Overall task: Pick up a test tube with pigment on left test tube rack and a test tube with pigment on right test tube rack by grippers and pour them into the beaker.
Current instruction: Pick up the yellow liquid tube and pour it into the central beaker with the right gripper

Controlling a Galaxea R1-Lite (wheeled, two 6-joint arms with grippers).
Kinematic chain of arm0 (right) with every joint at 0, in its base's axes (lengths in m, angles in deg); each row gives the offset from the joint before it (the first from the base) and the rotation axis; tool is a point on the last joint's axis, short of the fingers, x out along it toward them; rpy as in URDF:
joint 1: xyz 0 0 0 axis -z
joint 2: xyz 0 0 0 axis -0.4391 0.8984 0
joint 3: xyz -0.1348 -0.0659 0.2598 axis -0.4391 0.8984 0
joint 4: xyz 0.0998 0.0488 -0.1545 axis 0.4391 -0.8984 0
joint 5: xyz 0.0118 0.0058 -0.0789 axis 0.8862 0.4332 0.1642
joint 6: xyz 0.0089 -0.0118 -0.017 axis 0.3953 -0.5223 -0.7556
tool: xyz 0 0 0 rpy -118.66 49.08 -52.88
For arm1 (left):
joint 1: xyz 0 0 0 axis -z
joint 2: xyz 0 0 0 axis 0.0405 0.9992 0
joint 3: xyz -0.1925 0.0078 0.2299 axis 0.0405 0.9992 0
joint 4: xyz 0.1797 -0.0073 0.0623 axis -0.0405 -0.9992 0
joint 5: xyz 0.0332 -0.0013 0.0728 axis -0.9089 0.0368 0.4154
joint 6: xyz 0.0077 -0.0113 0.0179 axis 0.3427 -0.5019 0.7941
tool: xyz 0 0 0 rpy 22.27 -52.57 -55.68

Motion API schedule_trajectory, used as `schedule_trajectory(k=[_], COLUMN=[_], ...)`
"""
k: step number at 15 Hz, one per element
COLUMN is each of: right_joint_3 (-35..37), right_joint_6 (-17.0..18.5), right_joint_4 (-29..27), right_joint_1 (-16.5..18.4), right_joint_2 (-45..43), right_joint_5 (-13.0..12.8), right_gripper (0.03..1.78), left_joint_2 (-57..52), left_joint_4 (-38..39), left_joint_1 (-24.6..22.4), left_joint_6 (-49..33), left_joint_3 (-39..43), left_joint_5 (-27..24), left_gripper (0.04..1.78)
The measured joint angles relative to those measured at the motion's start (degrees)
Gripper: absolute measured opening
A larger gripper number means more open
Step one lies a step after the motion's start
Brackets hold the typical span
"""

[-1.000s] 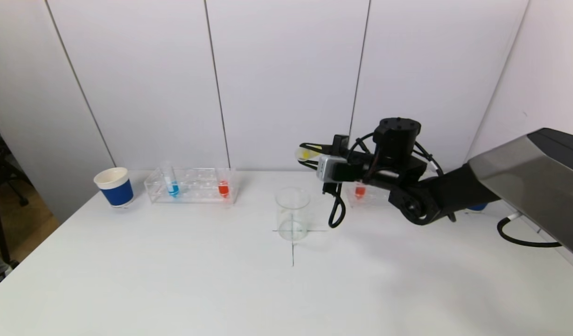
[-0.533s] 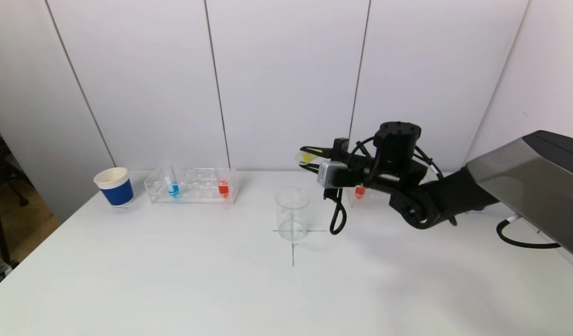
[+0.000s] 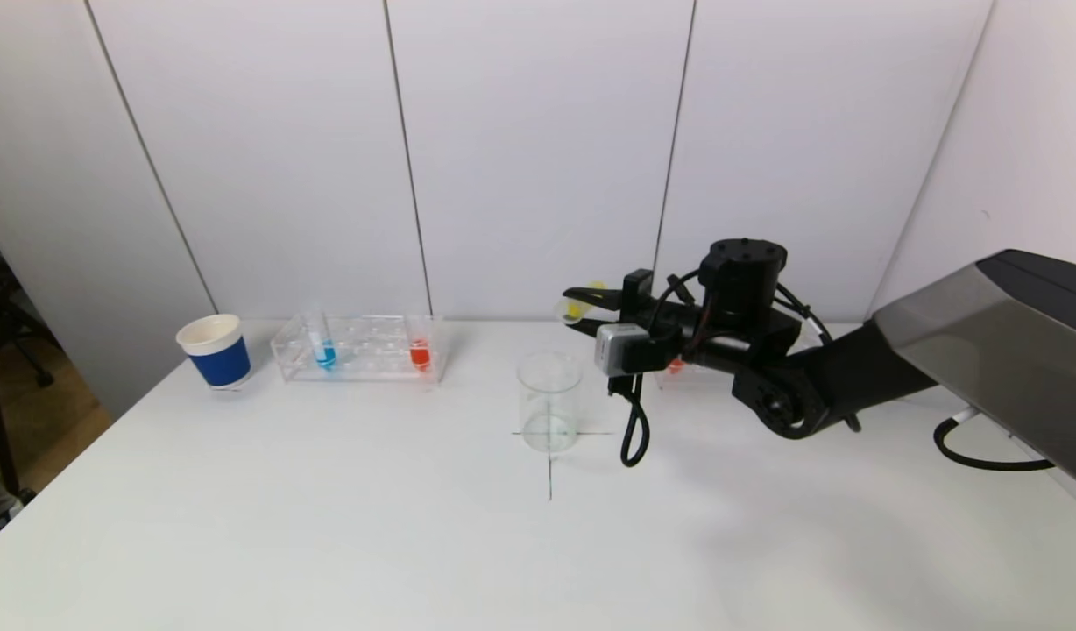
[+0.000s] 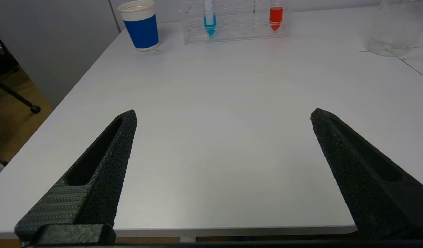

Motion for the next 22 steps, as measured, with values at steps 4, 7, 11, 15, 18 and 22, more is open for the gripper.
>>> schedule_trajectory(k=[4,7,11,15,18,22], right_joint_3=[0.0,0.0,0.0,0.09,0.9,0.85], right_joint_6=[-2.86,-5.46,-8.36,-10.86,-11.93,-14.79], right_joint_4=[-0.27,-0.33,-0.57,-1.29,-1.27,-2.93], right_joint_1=[-0.09,-0.2,-0.59,-0.74,-0.8,-0.8], right_joint_2=[-0.11,-0.15,-0.26,-0.48,-0.63,-0.69], right_joint_5=[-0.2,-0.2,-0.29,-0.51,-0.94,-1.01], right_gripper=[0.46,0.46,0.46,0.46,0.46,0.46], left_joint_2=[0.0,0.0,0.0,0.0,0.0,0.0], left_joint_4=[0.0,0.0,0.0,0.0,0.0,0.0], left_joint_1=[0.0,0.0,0.0,0.0,0.0,0.0], left_joint_6=[0.0,0.0,0.0,0.02,0.0,0.0], left_joint_3=[0.0,0.0,0.0,0.0,0.0,0.0], left_joint_5=[0.0,0.0,0.0,0.0,0.0,0.02], left_gripper=[1.76,1.76,1.76,1.76,1.76,1.76])
